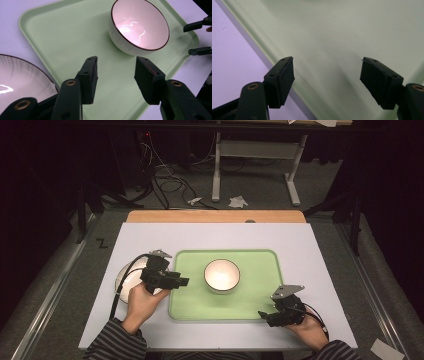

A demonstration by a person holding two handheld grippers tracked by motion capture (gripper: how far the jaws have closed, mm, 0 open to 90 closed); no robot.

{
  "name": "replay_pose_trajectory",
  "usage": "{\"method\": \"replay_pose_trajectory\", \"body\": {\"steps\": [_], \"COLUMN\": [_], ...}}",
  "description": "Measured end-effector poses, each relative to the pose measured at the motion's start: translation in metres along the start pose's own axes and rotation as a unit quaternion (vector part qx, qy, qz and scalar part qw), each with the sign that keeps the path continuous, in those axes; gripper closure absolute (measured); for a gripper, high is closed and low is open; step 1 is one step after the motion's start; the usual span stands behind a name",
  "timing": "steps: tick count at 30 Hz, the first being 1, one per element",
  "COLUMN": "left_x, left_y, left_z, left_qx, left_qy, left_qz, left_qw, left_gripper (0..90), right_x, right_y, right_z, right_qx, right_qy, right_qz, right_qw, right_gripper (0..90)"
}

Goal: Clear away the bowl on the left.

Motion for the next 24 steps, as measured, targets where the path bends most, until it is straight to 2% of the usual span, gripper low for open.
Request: {"method": "replay_pose_trajectory", "body": {"steps": [6, 18, 24], "left_x": [-0.002, -0.008, -0.011], "left_y": [-0.004, -0.015, -0.021], "left_z": [0.001, -0.002, -0.002], "left_qx": [-0.002, 0.004, 0.007], "left_qy": [0.003, -0.012, -0.007], "left_qz": [0.001, 0.010, 0.011], "left_qw": [1.0000, 0.9999, 0.9999], "left_gripper": [53.2, 53.2, 53.3], "right_x": [-0.001, -0.001, 0.000], "right_y": [0.000, 0.000, 0.000], "right_z": [0.000, 0.001, 0.001], "right_qx": [0.002, 0.003, 0.004], "right_qy": [0.001, 0.002, 0.001], "right_qz": [0.001, 0.000, 0.002], "right_qw": [1.0000, 1.0000, 1.0000], "right_gripper": [28.8, 28.7, 28.8]}}
Point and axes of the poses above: each handheld gripper's, and its own axes: x roughly backward along the jaws, y roughly out of its top, z roughly to its left, the point moved 1 cm from there along -x, roughly forward along the jaws
